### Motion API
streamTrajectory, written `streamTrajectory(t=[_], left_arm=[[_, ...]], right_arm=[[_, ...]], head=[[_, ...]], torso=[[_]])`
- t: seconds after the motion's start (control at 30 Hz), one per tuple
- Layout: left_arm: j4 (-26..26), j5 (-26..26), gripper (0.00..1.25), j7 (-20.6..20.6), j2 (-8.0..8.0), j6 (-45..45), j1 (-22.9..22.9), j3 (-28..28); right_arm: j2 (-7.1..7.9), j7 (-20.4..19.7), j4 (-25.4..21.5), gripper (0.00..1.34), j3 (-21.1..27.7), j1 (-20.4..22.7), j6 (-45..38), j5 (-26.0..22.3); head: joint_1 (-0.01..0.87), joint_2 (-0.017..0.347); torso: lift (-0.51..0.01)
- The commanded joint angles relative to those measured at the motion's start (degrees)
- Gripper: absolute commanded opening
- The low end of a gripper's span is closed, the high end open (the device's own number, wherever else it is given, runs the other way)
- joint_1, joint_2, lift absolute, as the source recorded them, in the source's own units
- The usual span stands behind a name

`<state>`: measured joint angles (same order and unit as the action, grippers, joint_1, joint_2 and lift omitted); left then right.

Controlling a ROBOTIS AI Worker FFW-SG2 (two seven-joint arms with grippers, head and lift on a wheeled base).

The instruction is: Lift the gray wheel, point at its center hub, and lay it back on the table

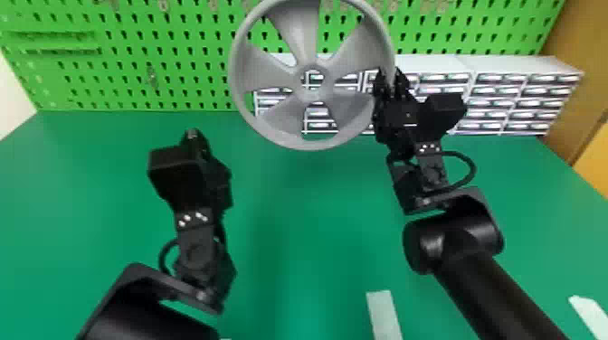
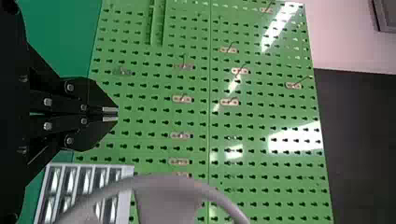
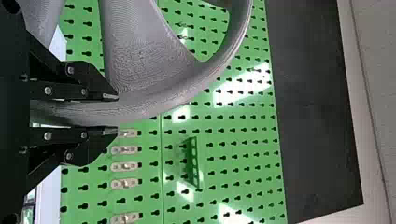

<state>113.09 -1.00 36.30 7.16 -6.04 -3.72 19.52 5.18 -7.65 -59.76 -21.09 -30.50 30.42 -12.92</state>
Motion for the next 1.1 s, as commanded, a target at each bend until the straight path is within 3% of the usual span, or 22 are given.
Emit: streamTrajectory(t=[0.0,0.23,0.47,0.8,1.07], left_arm=[[0.38,-2.08,0.10,2.54,1.72,1.82,0.30,4.82],[0.20,-4.89,0.10,7.82,3.74,3.14,1.88,10.89],[-0.94,-8.58,0.09,9.49,5.06,4.72,4.16,15.19],[-5.42,-16.14,0.09,9.49,7.34,8.94,10.49,21.43],[-9.20,-18.78,0.10,6.68,7.52,11.49,15.24,24.68]], right_arm=[[0.01,0.00,0.00,0.08,0.08,0.00,-0.10,0.00],[-0.08,0.00,0.26,0.08,0.08,-0.09,-0.19,0.00],[-0.08,0.00,0.35,0.08,-0.09,-0.17,-0.28,0.09],[-0.17,0.00,0.53,0.08,-0.88,-0.26,-0.28,0.09],[-0.17,0.00,0.79,0.08,-1.67,-0.53,-0.28,0.00]], head=[[0.692,0.048],[0.692,0.048],[0.692,0.048],[0.692,0.048],[0.692,0.048]], torso=[[-0.096],[-0.096],[-0.096],[-0.096],[-0.096]])
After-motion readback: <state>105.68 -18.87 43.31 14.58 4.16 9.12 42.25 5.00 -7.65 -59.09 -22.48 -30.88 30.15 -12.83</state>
